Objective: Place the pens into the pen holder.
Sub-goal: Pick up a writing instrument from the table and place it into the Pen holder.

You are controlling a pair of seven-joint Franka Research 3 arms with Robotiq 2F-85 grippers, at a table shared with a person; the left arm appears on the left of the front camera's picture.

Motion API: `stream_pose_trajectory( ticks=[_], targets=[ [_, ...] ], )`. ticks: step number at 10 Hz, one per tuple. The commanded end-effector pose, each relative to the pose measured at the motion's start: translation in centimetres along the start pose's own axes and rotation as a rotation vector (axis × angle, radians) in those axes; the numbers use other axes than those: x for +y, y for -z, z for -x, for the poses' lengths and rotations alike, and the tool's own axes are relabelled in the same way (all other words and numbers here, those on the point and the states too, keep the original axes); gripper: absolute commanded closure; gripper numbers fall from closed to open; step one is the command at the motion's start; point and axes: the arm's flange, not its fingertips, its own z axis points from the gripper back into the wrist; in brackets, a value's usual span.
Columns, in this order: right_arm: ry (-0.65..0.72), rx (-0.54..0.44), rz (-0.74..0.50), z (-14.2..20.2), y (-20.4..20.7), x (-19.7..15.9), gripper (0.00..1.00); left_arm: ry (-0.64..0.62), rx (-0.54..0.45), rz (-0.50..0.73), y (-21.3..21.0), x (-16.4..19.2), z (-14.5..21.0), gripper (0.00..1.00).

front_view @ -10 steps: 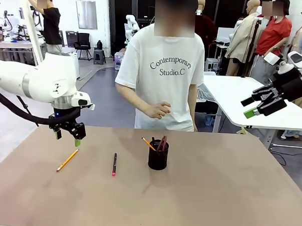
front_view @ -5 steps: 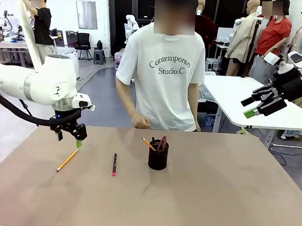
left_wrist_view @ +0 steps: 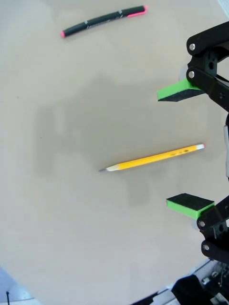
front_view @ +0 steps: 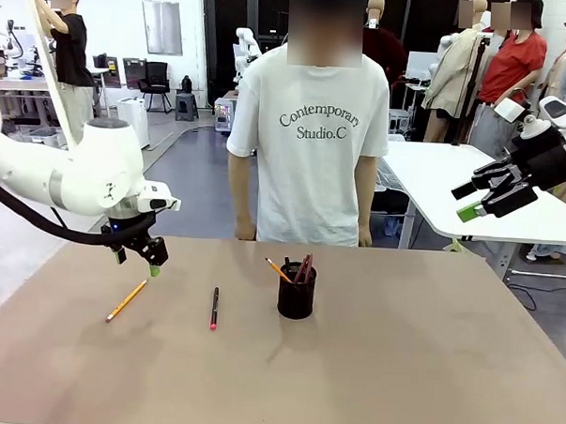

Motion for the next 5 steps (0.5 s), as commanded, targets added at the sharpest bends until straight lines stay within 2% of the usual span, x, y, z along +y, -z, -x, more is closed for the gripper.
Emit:
stream_pose_trajectory(
  ticks=[1,3,5],
  targets=[
    [-0.007,0.007,0.013,-0.2,0.1,0.0,0.00,0.009,-0.007,-0.002,1.3,0.9,-0.8,0.00],
    [-0.007,0.007,0.013,-0.2,0.1,0.0,0.00,0.013,-0.007,-0.010,2.3,1.4,-1.3,0.00],
    [-0.007,0.007,0.013,-0.2,0.1,0.0,0.00,0.011,0.047,0.001,3.8,2.0,-1.7,0.00]
  ],
)
